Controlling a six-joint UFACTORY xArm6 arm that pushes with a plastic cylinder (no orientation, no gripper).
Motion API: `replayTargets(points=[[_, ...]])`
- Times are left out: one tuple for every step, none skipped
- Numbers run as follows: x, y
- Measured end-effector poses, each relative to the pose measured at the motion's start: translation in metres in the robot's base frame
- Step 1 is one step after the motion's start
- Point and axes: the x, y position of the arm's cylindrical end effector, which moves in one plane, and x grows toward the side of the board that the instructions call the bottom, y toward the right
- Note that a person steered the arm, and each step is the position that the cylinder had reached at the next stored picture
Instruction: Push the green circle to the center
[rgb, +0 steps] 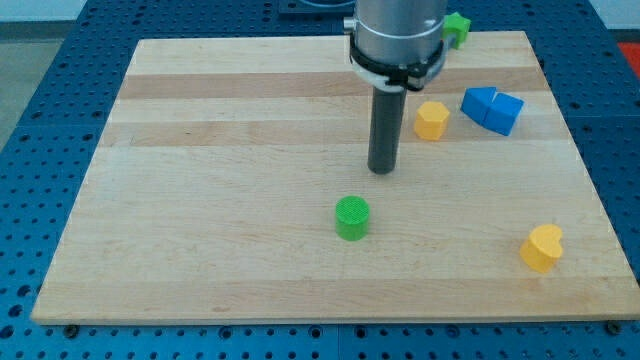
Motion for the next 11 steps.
replayTargets(points=[[0.055,0.011],[0.079,-0.017],[0.042,-0.047],[0.012,-0.048],[0.068,-0.048],[0.112,-0.057],[0.087,-0.074],[0.027,-0.071],[0.002,-0.069],[0.002,-0.069],[0.023,-0.069]])
